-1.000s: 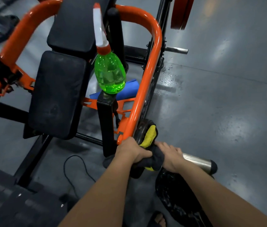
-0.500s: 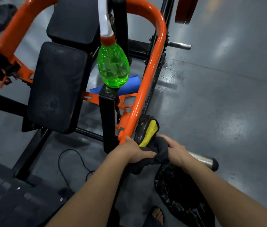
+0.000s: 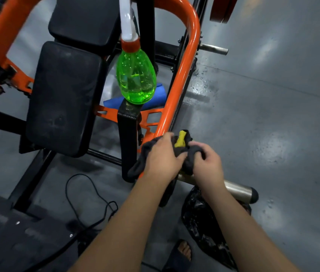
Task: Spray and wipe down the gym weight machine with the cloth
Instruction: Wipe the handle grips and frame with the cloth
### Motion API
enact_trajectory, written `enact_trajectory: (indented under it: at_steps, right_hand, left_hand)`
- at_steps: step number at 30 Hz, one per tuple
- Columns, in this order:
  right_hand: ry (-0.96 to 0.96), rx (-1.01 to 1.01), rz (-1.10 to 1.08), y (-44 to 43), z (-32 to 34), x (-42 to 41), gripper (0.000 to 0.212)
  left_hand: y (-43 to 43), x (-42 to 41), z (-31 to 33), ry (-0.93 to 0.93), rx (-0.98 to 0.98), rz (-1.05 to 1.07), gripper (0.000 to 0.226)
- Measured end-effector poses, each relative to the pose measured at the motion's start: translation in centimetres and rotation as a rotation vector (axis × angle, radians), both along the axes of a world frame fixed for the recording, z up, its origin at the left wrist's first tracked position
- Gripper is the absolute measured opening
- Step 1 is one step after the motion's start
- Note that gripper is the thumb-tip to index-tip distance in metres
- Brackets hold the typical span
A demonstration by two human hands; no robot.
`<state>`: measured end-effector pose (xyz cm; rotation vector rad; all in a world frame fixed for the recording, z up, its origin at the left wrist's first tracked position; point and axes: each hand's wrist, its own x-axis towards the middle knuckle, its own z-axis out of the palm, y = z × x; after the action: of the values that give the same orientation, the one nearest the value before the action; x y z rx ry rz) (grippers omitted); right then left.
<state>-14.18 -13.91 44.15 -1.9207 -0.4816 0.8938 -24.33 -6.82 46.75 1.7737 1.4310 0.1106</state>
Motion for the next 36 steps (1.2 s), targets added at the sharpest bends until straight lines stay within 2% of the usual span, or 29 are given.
enact_trajectory:
  at_steps: [3,5,7,9,11,14,17,19,22,25,29,32,36]
  right_hand:
    - [-0.028,-0.304,0.223,-1.6,-2.0,-0.1,0.028]
    - [0.042,-0.335,0.24,-3.6,-4.1,-0.4,0.027]
    - [0.129,-0.263,0.215,-5.2,-4.7,-0.9,0.033]
    - [0.215,-0.226,0.209,-6.0,-2.9,-1.7,0.041]
    - [0.281,-0.221,0.176,-6.6,-1.5,-1.9,0.045]
    - [0.349,-0.173,-0.042,-6.1,-0.9,-0.4,0.037]
    - [0.304,-0.161,-0.105,-3.8,-1.2,1.2,0.032]
    - [0.219,-0.171,0.005,-1.5,-1.3,1.4,0.032]
    - [0.019,-0.194,0.215,2.5,-1.1,1.3,0.048]
    - [-0.166,-0.221,0.501,6.2,-2.1,1.4,0.05]
    - [-0.228,-0.289,0.759,6.8,-5.1,0.5,0.043]
    - [-0.249,-0.286,0.75,6.8,-5.6,0.5,0.031]
    - [-0.352,-0.403,0.794,8.2,-4.9,0.1,0.037]
  left_hand:
    - [-1.2,0.4,-3.0,0.034,-0.071,-0.033,0.111]
    - [-0.8,0.8,-4.0,0.114,-0.045,-0.029,0.13]
    - [0.2,1.7,-4.0,0.187,-0.098,-0.018,0.136]
    - [0.9,2.6,-3.7,0.234,-0.132,0.002,0.13]
    - [0.8,3.2,-3.8,0.259,-0.074,0.016,0.111]
    - [0.2,2.9,-4.2,0.163,0.002,0.085,0.077]
    - [0.2,1.8,-3.9,0.14,-0.019,0.049,0.081]
    - [0.5,1.6,-3.6,0.189,-0.078,0.018,0.085]
    - [0.7,1.3,-3.4,0.19,-0.097,0.02,0.066]
    - [-1.3,-0.5,-3.4,0.045,-0.054,0.09,0.055]
    - [-4.5,-3.2,-4.9,-0.102,-0.084,0.242,0.056]
    - [-4.5,-3.2,-5.5,-0.014,-0.082,0.21,0.05]
    - [-4.9,-1.6,-4.8,0.203,0.037,0.21,0.049]
